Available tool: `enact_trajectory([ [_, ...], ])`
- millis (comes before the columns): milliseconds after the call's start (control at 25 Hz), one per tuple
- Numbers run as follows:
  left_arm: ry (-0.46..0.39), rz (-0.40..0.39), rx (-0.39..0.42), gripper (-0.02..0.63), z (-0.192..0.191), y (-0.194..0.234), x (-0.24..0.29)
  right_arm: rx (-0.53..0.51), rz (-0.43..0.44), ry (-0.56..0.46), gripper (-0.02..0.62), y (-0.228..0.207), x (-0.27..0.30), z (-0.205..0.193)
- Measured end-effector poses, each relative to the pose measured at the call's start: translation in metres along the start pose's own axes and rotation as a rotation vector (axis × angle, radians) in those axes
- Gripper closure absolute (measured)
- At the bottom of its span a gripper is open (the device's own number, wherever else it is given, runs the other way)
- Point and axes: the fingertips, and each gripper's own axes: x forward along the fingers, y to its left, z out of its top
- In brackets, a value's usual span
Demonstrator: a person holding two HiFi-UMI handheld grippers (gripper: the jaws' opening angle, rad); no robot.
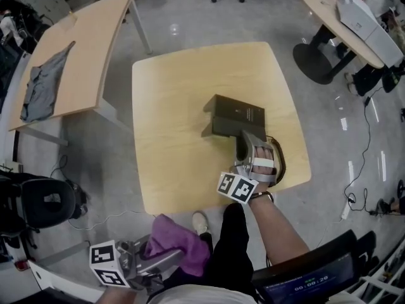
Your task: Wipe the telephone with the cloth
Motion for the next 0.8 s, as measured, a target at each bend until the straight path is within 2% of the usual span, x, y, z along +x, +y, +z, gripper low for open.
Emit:
enact_trajectory([
  [80, 0.002, -0.007, -0.002, 0.519, 0.000, 0.001, 0.001, 0.004, 0.029, -0.006, 0.518, 0.005, -0.001, 0.000],
  [120, 0.004, -0.013, -0.002, 0.518, 0.001, 0.000, 0.002, 0.002, 0.055, -0.006, 0.493, 0.008, -0.001, 0.000],
  [160, 0.005, -0.019, -0.001, 0.518, 0.001, 0.000, 0.002, -0.001, 0.084, -0.003, 0.382, 0.013, -0.001, -0.001],
  [200, 0.005, -0.024, 0.000, 0.518, 0.002, -0.001, 0.003, -0.001, 0.107, -0.001, 0.354, 0.016, -0.002, -0.001],
  [600, -0.013, -0.045, 0.019, 0.520, 0.012, 0.001, 0.005, 0.050, 0.186, -0.008, 0.354, 0.019, -0.013, -0.009],
  [800, -0.036, -0.073, 0.032, 0.520, 0.019, -0.012, 0.008, 0.100, 0.207, -0.045, 0.354, -0.001, -0.047, 0.002],
])
